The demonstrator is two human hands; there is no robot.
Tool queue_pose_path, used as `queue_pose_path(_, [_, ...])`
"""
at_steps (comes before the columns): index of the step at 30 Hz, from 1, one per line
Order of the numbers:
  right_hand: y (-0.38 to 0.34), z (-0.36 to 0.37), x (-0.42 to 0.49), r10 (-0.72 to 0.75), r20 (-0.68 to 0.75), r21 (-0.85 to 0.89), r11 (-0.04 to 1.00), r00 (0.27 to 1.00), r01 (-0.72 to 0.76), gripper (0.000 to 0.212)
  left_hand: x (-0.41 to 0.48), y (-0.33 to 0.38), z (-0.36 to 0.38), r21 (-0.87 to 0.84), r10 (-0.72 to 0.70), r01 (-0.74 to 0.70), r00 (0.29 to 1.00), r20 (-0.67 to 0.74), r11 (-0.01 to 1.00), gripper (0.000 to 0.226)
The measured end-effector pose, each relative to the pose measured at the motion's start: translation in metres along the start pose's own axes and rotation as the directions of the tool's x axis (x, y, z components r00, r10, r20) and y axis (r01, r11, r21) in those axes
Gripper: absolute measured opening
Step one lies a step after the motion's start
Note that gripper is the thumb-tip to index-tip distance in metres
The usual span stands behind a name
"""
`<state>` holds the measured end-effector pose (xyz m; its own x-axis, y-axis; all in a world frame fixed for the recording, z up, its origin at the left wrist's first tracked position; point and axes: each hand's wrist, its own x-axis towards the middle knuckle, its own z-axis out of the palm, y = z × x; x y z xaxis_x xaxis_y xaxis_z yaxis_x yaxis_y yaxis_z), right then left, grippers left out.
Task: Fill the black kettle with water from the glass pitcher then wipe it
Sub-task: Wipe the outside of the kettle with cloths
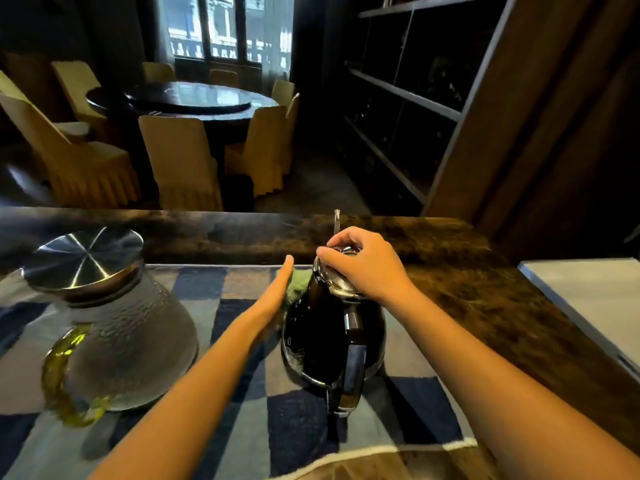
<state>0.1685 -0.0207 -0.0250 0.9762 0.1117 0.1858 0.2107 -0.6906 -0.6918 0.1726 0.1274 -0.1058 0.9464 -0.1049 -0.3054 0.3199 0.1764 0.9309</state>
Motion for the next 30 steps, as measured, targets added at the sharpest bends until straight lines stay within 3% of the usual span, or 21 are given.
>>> queue_pose_path(4, [-0.001, 0.001, -0.001, -0.005, -0.023, 0.018, 1.000, 1.000, 0.006, 0.020, 0.005, 0.006, -0.002, 0.023, -0.062, 0.060, 0.992, 0.105, 0.998, 0.069])
queue_pose_path(12, [0.003, 0.004, 0.002, -0.033, -0.057, 0.031, 0.999, 0.998, 0.035, 0.020, -0.016, 0.041, 0.022, 0.152, 0.106, -0.146, 0.964, 0.246, 0.978, 0.064])
queue_pose_path(19, [0.001, 0.003, 0.000, -0.052, -0.082, 0.067, 0.996, 0.995, 0.057, 0.014, -0.050, -0.007, 0.005, -0.193, 0.215, -0.167, 0.939, 0.269, 0.967, 0.053])
queue_pose_path(22, [0.001, 0.003, -0.001, -0.053, -0.085, 0.047, 0.997, 0.995, 0.057, 0.012, -0.060, -0.027, -0.002, -0.436, 0.298, -0.188, 0.933, 0.200, 0.880, 0.065])
queue_pose_path(24, [0.001, 0.003, -0.001, -0.052, -0.089, 0.047, 0.997, 0.995, 0.056, 0.011, -0.065, -0.028, 0.002, -0.507, 0.283, -0.173, 0.948, 0.148, 0.844, 0.066])
queue_pose_path(28, [0.002, 0.002, -0.001, -0.057, -0.085, 0.061, 0.996, 0.995, 0.062, 0.008, -0.059, -0.022, 0.012, -0.411, 0.201, -0.236, 0.971, -0.126, 0.881, 0.064])
queue_pose_path(30, [0.003, 0.003, -0.001, -0.067, -0.087, 0.067, 0.995, 0.994, 0.073, 0.009, -0.058, -0.016, 0.017, -0.376, 0.158, -0.243, 0.957, -0.243, 0.894, 0.050])
